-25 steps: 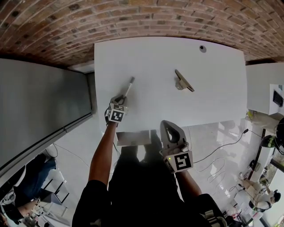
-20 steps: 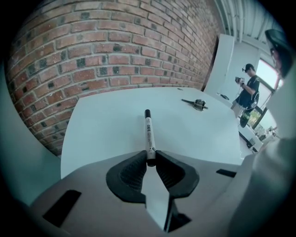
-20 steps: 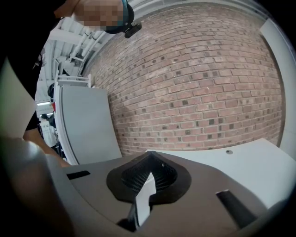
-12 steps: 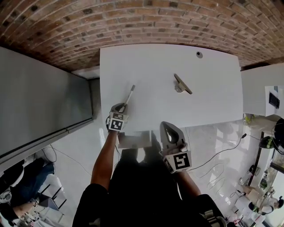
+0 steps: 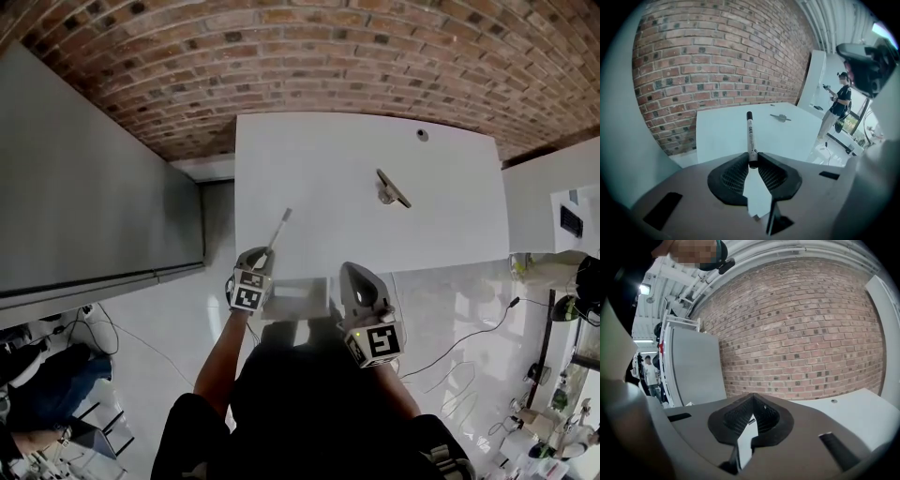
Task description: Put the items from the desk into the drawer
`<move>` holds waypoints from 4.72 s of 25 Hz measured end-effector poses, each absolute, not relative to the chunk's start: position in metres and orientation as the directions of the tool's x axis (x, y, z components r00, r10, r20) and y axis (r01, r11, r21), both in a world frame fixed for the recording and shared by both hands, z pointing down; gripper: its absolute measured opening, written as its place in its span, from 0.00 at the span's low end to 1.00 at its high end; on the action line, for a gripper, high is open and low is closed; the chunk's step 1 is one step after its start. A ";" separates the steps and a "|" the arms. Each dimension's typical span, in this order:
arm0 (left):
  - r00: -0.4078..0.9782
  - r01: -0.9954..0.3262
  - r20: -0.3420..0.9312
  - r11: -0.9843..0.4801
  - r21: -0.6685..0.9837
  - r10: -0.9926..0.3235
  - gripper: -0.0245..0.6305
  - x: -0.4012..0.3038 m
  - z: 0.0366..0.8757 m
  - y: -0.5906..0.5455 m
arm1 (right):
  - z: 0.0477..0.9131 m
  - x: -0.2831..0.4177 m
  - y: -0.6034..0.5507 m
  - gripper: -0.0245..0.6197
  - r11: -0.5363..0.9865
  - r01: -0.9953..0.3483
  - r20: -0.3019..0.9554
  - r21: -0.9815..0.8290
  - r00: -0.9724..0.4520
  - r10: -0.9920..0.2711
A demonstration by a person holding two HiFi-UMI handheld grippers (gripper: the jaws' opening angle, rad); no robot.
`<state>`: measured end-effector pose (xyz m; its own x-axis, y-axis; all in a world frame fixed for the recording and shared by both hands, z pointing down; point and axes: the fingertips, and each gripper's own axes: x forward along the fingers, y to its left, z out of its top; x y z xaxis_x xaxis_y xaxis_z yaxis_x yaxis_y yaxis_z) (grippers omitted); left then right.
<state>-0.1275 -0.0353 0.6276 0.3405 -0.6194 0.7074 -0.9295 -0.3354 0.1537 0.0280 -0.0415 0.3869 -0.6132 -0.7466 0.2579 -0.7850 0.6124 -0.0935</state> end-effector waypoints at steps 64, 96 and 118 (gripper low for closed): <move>0.223 -0.971 0.937 0.020 0.237 -0.269 0.13 -0.055 0.920 0.212 | 0.522 0.045 0.065 0.03 0.756 -0.620 0.423 -0.209 -0.754 -0.502; 0.276 -0.960 0.954 0.001 0.278 -0.115 0.14 -0.039 0.958 0.219 | 0.538 0.057 0.054 0.04 0.686 -0.694 0.472 -0.218 -0.691 -0.548; 0.309 -0.915 0.859 0.120 0.386 -0.409 0.04 -0.045 0.850 0.190 | 0.495 0.079 0.057 0.03 0.661 -0.725 0.391 -0.193 -0.675 -0.626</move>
<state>-0.0452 0.1896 0.8499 0.3089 -0.4093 0.8585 -0.9146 0.1200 0.3862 0.0787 0.0565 0.4954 -0.6751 -0.6258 0.3906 -0.7248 0.6614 -0.1930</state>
